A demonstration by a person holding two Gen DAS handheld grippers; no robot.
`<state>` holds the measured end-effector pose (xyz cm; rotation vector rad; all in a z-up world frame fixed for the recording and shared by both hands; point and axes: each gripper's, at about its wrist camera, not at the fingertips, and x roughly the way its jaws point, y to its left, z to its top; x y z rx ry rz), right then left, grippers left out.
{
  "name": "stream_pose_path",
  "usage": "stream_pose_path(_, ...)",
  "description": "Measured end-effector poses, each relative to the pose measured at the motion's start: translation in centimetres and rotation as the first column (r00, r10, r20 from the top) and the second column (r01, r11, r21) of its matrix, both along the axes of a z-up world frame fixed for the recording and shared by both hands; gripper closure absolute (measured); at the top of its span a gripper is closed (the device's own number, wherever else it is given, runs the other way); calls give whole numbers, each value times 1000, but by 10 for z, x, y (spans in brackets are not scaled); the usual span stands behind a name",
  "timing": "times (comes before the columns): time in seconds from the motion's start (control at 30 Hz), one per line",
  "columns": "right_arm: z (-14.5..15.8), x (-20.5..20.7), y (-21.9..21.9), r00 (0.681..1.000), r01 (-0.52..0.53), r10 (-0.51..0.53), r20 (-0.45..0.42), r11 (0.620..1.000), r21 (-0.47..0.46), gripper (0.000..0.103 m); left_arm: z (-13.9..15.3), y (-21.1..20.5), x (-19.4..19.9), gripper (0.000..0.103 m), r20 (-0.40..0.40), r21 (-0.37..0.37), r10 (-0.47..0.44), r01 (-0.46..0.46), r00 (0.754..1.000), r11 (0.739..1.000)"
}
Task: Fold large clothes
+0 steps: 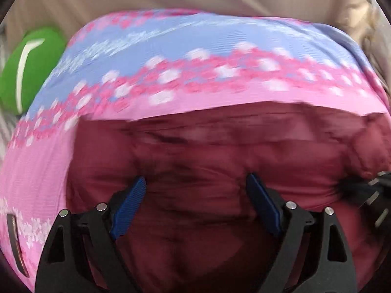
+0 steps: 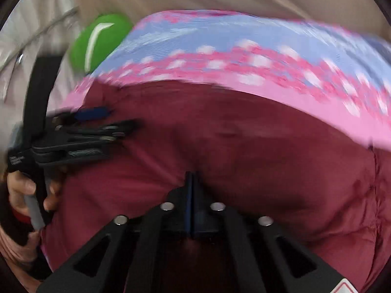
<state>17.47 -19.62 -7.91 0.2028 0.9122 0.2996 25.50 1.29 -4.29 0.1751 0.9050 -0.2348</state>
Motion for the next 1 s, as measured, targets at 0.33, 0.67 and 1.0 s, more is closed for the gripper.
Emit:
stream_pose_path(0.33,1,-69,-207,763,646,-646,1,762,-46,86,1,53,-3,15,-1,-57,113,-113,994,992)
stream_pose_path(0.67,-17,4,-192,841,520,-523,-139,852,-57,42,12,50,29,12,-6,-15,146,-146,989,989)
stream_pose_path(1.0,0,-19,-190,841,541,-541,21,841,0,102,-25,68,35,7,-29,-71,186,-188,982,980)
